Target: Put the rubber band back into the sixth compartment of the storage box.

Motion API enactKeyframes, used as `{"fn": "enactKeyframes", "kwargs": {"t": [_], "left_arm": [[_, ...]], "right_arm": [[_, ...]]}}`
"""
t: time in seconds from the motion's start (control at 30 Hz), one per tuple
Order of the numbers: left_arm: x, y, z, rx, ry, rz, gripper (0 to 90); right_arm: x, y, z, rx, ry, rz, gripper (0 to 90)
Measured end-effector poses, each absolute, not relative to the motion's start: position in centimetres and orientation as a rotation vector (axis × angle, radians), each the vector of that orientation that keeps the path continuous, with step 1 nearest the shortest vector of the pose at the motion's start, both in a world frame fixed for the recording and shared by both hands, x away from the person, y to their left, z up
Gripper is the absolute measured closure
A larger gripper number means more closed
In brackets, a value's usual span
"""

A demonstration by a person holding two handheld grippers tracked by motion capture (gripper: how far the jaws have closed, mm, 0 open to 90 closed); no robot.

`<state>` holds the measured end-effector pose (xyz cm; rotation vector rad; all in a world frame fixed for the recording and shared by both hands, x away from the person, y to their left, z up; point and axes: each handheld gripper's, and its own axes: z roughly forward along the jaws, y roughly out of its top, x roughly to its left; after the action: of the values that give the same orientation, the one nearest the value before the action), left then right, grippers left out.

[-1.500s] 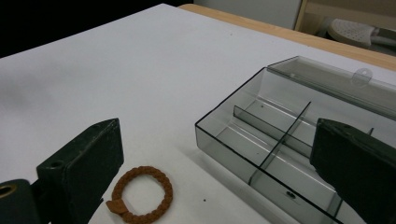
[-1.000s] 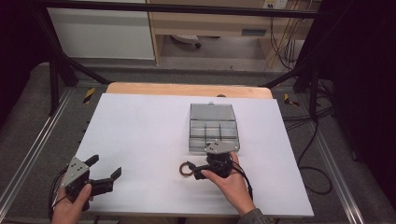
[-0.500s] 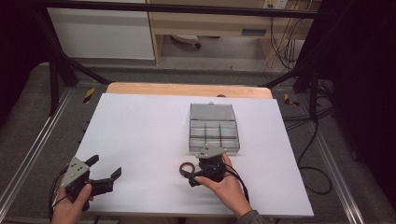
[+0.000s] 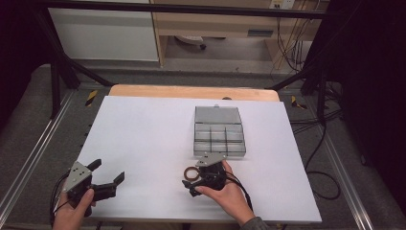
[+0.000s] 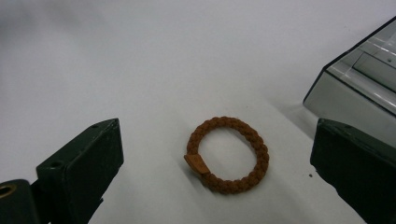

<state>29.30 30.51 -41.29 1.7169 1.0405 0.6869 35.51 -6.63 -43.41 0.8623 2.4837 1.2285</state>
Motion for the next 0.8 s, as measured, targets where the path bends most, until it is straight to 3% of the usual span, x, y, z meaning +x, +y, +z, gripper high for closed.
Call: {"fn": "enactKeyframes", "kwargs": {"t": [0.27,0.4,0.8], "left_arm": [[29.31,30.5,-41.31,1.72,1.04,0.687,4.2],[29.31,30.5,-41.31,1.721,1.04,0.689,4.2],[29.32,30.49,-41.32,1.728,1.039,0.689,4.2]], "right_arm": [[35.58,-6.41,-43.95,0.875,2.503,1.206,4.8],[35.77,-6.75,-43.72,0.895,2.48,1.241,20.0],[35.96,-7.06,-43.9,0.889,2.49,1.256,43.8]]}}
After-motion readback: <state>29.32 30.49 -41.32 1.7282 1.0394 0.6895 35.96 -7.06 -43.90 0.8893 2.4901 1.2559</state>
